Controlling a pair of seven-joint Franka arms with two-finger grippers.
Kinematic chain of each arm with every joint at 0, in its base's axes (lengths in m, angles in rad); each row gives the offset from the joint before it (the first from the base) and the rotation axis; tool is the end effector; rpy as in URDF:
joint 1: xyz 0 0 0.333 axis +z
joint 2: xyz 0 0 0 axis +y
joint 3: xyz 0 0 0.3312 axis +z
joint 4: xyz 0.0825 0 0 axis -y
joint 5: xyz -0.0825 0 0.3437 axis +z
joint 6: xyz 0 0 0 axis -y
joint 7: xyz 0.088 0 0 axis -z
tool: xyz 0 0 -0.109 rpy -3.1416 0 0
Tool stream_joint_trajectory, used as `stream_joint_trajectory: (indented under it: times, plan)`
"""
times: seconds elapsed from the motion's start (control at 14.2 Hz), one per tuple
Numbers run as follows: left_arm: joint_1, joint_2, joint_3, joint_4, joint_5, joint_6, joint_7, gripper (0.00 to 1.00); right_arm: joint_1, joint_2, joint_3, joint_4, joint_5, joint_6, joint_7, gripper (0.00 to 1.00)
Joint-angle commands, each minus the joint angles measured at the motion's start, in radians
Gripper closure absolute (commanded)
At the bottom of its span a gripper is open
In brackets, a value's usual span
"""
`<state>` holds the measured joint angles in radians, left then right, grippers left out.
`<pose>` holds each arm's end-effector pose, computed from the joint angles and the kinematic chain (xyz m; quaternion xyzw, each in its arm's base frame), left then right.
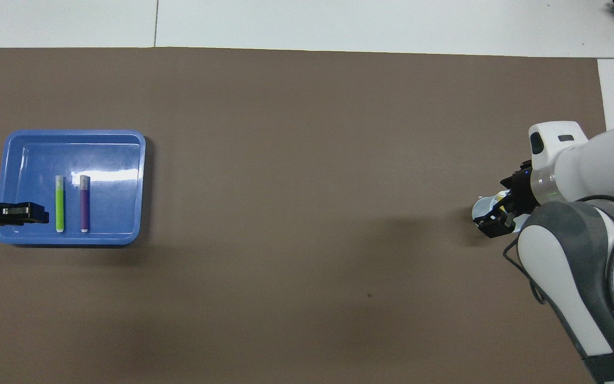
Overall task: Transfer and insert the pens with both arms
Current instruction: 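Grasp the purple pen with the left gripper while the right gripper returns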
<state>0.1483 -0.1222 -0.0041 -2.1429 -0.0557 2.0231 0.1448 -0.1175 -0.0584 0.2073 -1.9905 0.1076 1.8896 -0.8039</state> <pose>0.4707 0.0649 0.4879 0.9996 0.0119 0.0048 0.0244 0.4945 0.0547 0.5112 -0.9084 -0.4150 0.0047 0.0495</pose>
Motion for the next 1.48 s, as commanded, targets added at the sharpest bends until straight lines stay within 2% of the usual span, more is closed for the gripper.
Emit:
stream_joint_trajectory:
  times: [0.0, 0.21, 0.56, 0.91, 1.06, 1.41]
  plan:
    - [0.004, 0.039, 0.000, -0.017, 0.020, 0.077, 0.012, 0.45, 0.027, -0.003, 0.043, 0.142, 0.053, -0.153, 0.133, 0.00]
    - [0.002, 0.084, 0.000, -0.017, 0.020, 0.138, 0.012, 0.45, 0.128, -0.001, 0.046, 0.188, 0.085, -0.193, 0.413, 0.00]
    - [-0.003, 0.140, -0.002, -0.017, 0.031, 0.198, 0.041, 0.44, 0.191, -0.011, 0.047, 0.151, 0.301, -0.130, 0.982, 0.00]
    - [-0.003, 0.211, -0.002, -0.017, 0.031, 0.279, 0.041, 0.44, 0.269, -0.031, 0.046, 0.095, 0.414, 0.015, 1.181, 0.00]
    - [-0.004, 0.237, -0.002, -0.017, 0.031, 0.313, 0.041, 0.44, 0.312, -0.024, 0.047, 0.076, 0.458, 0.109, 1.288, 0.00]
    - [-0.006, 0.300, -0.004, -0.017, 0.031, 0.382, 0.039, 0.44, 0.415, -0.003, 0.047, 0.073, 0.474, 0.239, 1.459, 0.00]
